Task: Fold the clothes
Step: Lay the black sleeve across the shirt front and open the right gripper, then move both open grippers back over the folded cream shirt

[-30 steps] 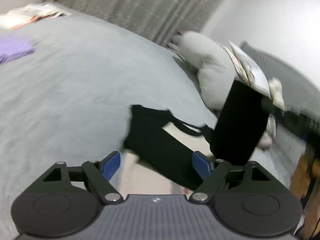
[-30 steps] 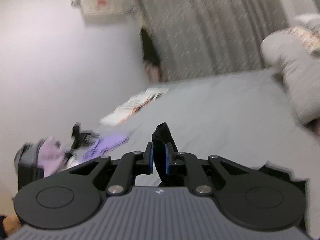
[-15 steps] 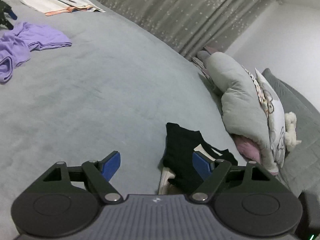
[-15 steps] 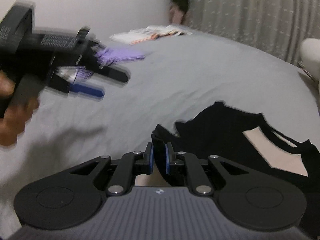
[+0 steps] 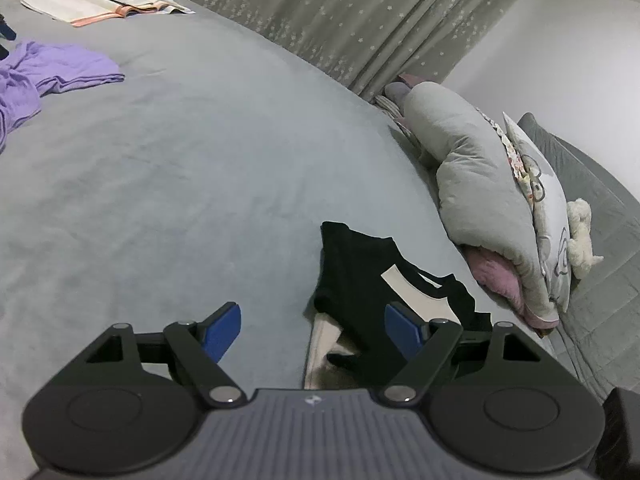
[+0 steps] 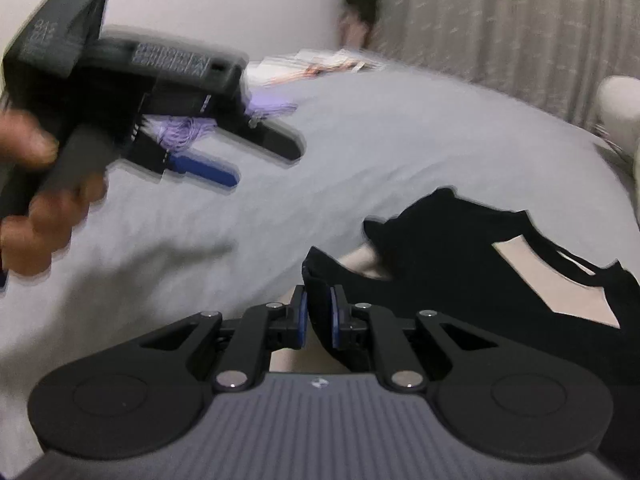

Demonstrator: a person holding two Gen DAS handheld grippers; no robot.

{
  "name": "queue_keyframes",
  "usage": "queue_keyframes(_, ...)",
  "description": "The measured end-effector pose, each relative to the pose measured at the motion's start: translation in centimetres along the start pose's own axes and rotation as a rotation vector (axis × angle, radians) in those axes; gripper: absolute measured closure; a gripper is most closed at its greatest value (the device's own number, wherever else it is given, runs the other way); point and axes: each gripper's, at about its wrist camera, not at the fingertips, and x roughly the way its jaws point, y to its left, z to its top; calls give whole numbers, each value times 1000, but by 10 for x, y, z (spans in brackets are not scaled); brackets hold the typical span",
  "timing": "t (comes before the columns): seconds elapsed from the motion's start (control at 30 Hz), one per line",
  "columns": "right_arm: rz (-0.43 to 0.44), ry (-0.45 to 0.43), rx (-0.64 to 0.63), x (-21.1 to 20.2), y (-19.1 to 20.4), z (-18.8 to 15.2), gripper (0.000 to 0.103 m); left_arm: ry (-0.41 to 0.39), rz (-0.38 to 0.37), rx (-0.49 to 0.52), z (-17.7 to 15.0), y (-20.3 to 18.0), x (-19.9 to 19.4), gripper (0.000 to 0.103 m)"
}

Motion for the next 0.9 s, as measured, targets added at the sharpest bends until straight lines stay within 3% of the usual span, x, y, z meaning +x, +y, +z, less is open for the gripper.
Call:
queue_keyframes(0.13, -16, -64, 129, -1, -15, 11, 91, -8, 9, -5, 0, 0, -2, 24)
queue_keyframes(0.37, 95, 71, 66, 14, 3, 0, 90, -26, 45, 32, -1, -4, -3, 24)
queue_keyframes(0.63, 53, 90, 117, 5, -14, -18, 89, -13, 42, 102, -8, -18, 1, 24)
queue_keyframes(0.7, 51, 95, 109, 1, -16, -22, 80, -3, 32, 118, -10, -21, 3, 24)
queue_keyframes(0.77, 89, 120, 121, -4, -19, -28, 51, 7, 29, 130, -12, -23, 5, 24)
queue_keyframes(0.8, 117, 130, 134, -7, -20, -30, 45, 13, 35, 138, -13, -24, 7, 24)
queue_keyframes(0.83, 144, 134, 152, -14, -24, -33, 39, 20, 39, 144, -14, -25, 9, 24)
queue_keyframes(0.9, 147, 104, 176, -33, -36, -36, 38, 31, 40, 156, -17, -29, 12, 24)
